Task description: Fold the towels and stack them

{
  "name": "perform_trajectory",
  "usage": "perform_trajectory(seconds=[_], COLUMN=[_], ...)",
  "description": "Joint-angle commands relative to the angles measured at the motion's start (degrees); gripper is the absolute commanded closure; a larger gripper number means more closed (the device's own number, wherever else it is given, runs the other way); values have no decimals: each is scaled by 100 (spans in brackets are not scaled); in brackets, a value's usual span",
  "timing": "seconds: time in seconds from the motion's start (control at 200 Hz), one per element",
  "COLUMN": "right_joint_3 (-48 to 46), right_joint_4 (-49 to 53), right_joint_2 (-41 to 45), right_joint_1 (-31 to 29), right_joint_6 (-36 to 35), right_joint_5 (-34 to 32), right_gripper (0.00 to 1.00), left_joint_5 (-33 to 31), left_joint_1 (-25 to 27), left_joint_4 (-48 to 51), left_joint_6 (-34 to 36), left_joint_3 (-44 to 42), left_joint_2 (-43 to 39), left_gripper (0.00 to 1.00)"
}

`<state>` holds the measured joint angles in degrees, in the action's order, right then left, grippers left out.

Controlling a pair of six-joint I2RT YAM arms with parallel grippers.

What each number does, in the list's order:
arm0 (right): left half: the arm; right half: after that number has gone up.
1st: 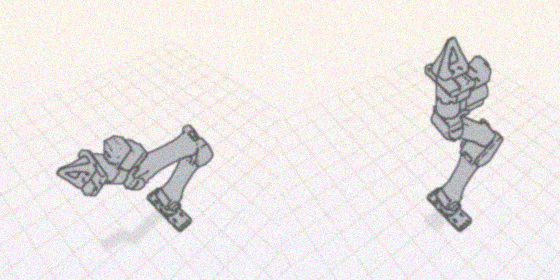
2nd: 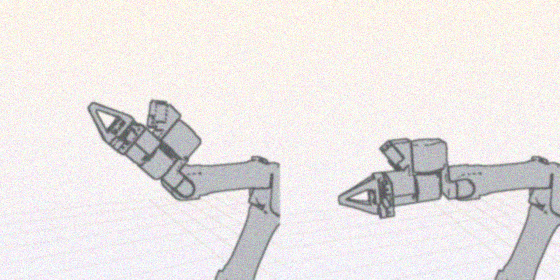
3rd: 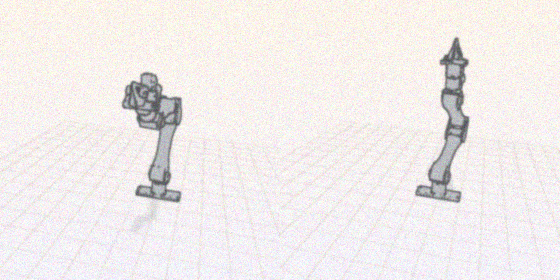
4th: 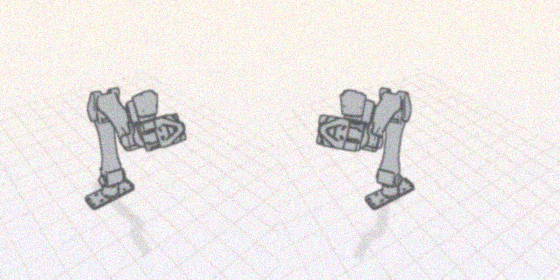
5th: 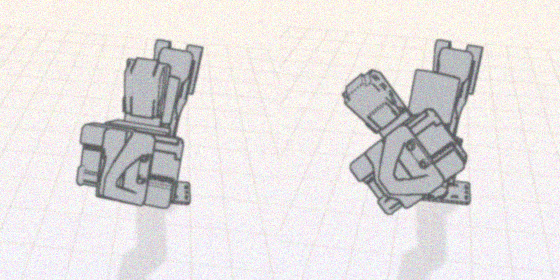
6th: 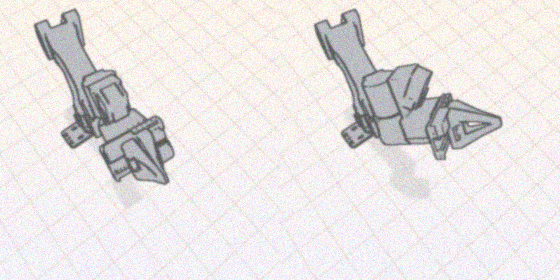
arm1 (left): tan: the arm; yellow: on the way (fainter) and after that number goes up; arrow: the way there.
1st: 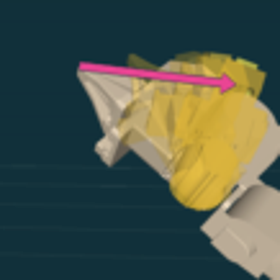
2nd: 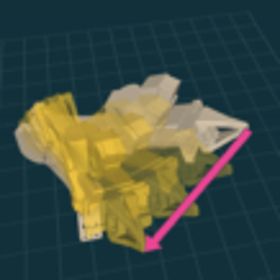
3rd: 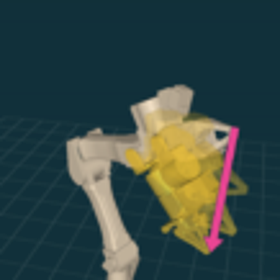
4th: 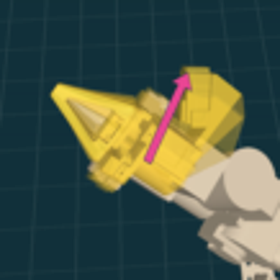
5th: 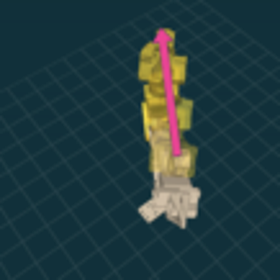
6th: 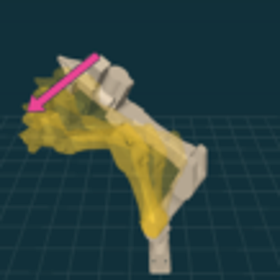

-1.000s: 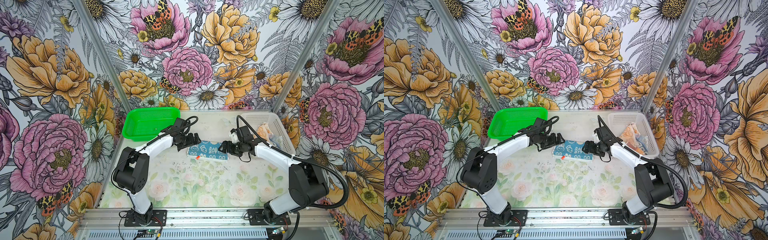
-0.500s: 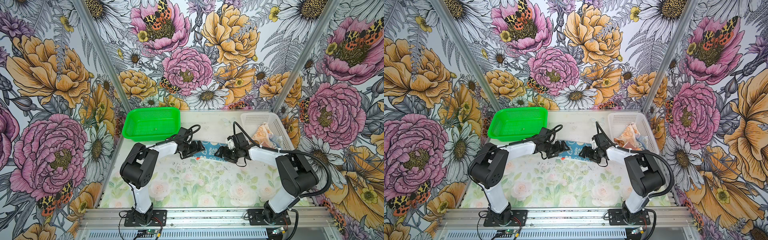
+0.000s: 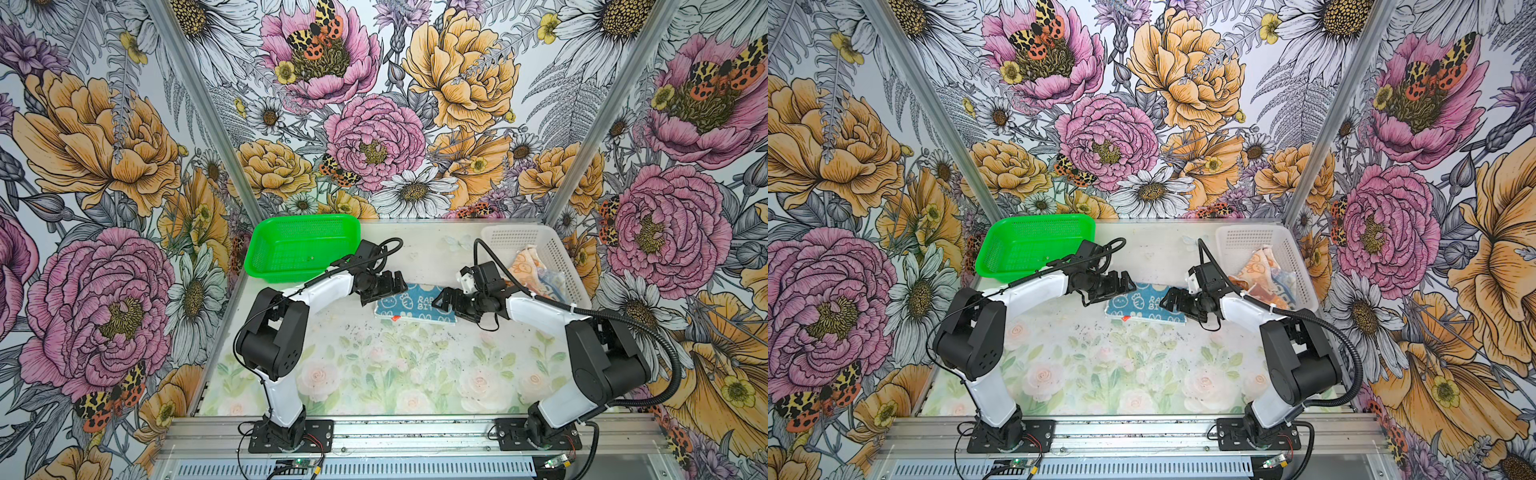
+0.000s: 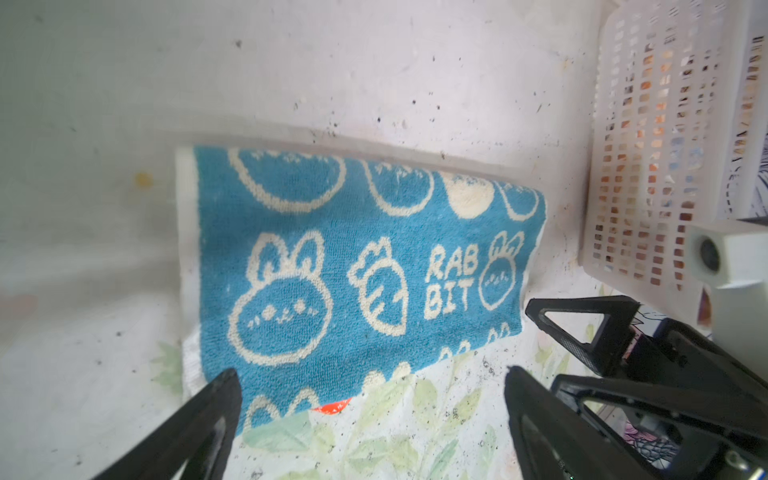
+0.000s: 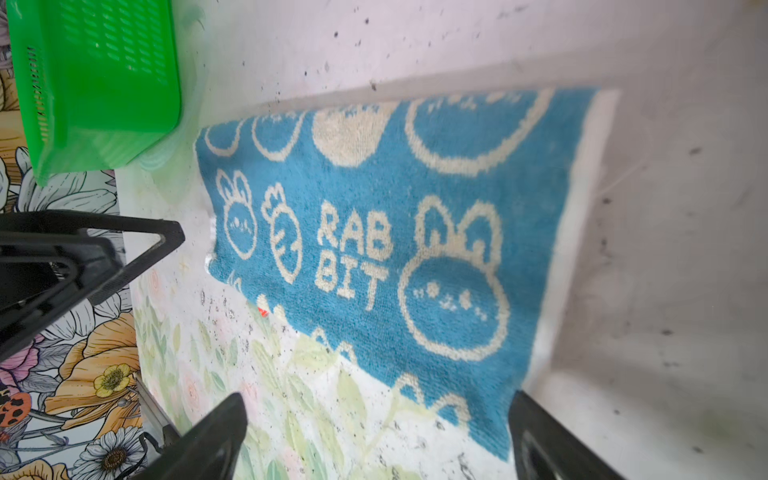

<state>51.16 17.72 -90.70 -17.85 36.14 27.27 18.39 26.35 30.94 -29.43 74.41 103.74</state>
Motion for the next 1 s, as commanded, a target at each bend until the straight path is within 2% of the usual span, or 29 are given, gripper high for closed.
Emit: perform_trajectory(seconds=[0.0,0.1,0.32,0.42,0.565,0.651,0.741,0.996], right_joint_3=[233,279,353,358,353,344,336,361], right_joint_4=[275,278,272,260,239,165,87,0], right_joint_2=[-12,-210,-552,-648,-798,-888,-962,-996], right_joint_1=[129,149,120,83,-34,-107,-146,-227], right_joint_6=[-234,-283,-380,-388,-347,-299,-238,-134], right_joint_5=[-200,-243,-336,-361,-449,-464,-454,-435], right_gripper=[1,1,1,1,1,1,1,1], left_joint_5=[-505,-710,-981,-983,-1051,-1206,-1321,-1589], left_joint_1=[-99,-96,9,84,192,268,307,370], left_joint_4=[721,1124,1312,1425,1674,1836,1978,2256], left_joint_6=[480,682,840,895,972,1047,1087,1230], left_joint_3=[362,698,940,1017,1110,1161,1188,1426], left_joint_2=[446,853,1215,1342,1501,1585,1691,1851], left_gripper=[1,1,1,6,23,38,46,79])
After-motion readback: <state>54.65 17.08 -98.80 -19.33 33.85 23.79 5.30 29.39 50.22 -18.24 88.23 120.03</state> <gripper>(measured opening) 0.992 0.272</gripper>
